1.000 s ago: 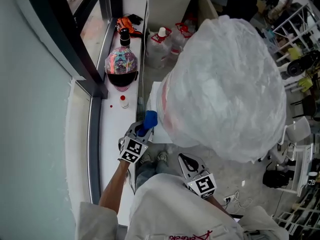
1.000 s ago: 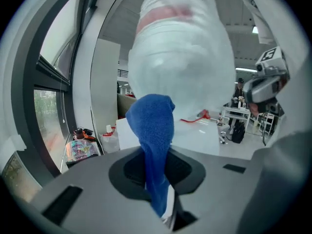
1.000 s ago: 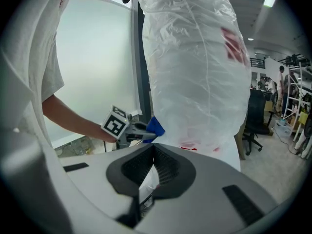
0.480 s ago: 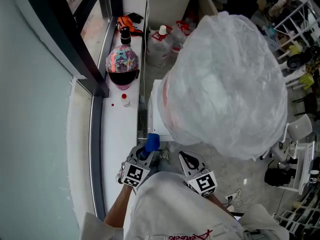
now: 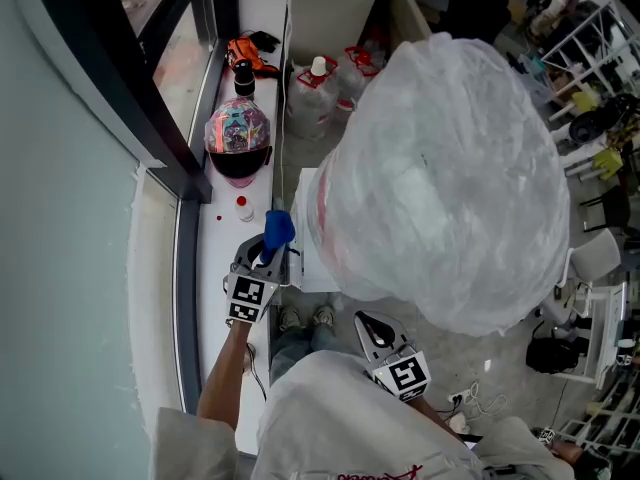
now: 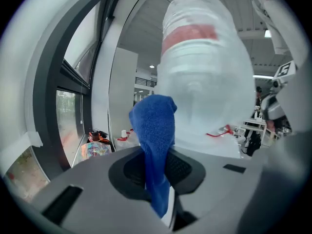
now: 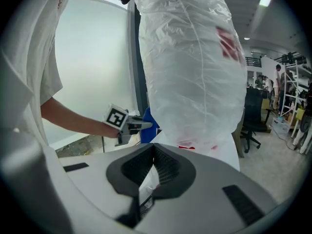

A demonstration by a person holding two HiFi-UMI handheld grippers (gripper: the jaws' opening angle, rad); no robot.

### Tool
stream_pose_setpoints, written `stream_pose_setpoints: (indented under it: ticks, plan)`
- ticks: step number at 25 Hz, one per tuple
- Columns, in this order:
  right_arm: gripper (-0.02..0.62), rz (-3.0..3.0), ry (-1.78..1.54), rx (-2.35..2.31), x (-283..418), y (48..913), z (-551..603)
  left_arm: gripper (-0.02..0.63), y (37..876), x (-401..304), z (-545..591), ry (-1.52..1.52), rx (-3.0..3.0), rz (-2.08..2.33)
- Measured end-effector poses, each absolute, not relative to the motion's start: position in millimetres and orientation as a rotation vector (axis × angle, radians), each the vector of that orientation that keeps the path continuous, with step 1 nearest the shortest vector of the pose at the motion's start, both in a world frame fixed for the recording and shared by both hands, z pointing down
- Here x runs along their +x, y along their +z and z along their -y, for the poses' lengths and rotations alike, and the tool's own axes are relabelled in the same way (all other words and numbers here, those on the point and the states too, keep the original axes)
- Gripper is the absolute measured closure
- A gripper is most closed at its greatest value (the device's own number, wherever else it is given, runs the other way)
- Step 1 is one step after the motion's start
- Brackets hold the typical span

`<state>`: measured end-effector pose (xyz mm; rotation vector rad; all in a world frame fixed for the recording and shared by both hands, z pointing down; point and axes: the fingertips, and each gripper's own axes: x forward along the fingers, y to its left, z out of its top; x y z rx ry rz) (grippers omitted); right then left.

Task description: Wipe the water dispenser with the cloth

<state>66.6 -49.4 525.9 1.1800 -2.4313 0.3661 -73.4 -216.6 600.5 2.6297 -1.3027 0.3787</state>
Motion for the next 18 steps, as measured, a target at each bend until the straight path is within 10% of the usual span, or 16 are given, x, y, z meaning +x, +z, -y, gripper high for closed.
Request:
stream_pose_setpoints:
  ticks: [18]
  plan:
    - [0.580,2.411,0.387,1.201,72.8,523.7,65.1,0.543,649.4,-48.6,366.6,0.564,2.529,1.298]
